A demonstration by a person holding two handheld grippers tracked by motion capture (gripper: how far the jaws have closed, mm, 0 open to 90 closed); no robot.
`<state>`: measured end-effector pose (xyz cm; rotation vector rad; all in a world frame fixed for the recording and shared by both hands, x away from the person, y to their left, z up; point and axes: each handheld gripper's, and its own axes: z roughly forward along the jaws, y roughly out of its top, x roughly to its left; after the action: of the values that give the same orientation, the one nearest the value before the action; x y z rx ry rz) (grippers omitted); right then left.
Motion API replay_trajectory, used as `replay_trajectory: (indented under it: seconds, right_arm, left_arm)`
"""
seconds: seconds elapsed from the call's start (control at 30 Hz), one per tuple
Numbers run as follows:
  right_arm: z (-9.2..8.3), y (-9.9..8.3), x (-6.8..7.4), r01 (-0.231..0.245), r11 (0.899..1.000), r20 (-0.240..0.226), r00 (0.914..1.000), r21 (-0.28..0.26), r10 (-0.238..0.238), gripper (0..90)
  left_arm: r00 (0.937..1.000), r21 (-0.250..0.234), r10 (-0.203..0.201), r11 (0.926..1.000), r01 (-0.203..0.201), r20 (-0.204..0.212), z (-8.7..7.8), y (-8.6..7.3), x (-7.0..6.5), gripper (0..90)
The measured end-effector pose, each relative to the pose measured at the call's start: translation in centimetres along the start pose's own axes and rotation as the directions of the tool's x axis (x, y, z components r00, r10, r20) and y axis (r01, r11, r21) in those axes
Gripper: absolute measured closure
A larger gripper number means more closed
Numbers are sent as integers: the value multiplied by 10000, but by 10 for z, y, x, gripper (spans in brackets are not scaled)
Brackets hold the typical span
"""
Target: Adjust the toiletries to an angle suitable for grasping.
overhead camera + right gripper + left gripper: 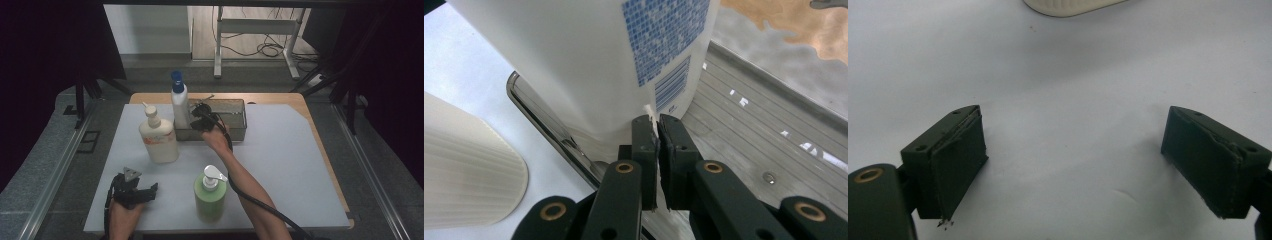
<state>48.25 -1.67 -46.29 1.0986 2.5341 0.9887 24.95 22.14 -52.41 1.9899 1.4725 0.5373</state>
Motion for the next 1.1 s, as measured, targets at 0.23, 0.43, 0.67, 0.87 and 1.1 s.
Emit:
replay_trajectory:
  seconds: [0.23,0.43,0.67,0.87,1.1]
  right_arm:
    - [0,-2,-1,-4,10000,-30,10000,-6,4,831]
    - [-6,-2,-2,103,9996,-158,9998,-280,-108,800]
    - [-22,-2,-3,461,9968,-148,9988,-657,-472,756]
    - [-40,-4,-4,799,9912,-189,9964,-1051,-823,694]
    - [-59,-10,-3,982,9854,-273,9943,-1391,-1029,599]
  left_arm:
    - [10000,-8,13,10000,-13,2,0,0,0,100]
    - [10000,1,31,10000,-31,-8,0,0,0,100]
    - [10000,-19,14,10000,-14,-3,0,0,0,100]
    - [10000,-7,28,10000,-28,-9,0,0,0,100]
    - [10000,-23,30,10000,-30,-13,0,0,0,100]
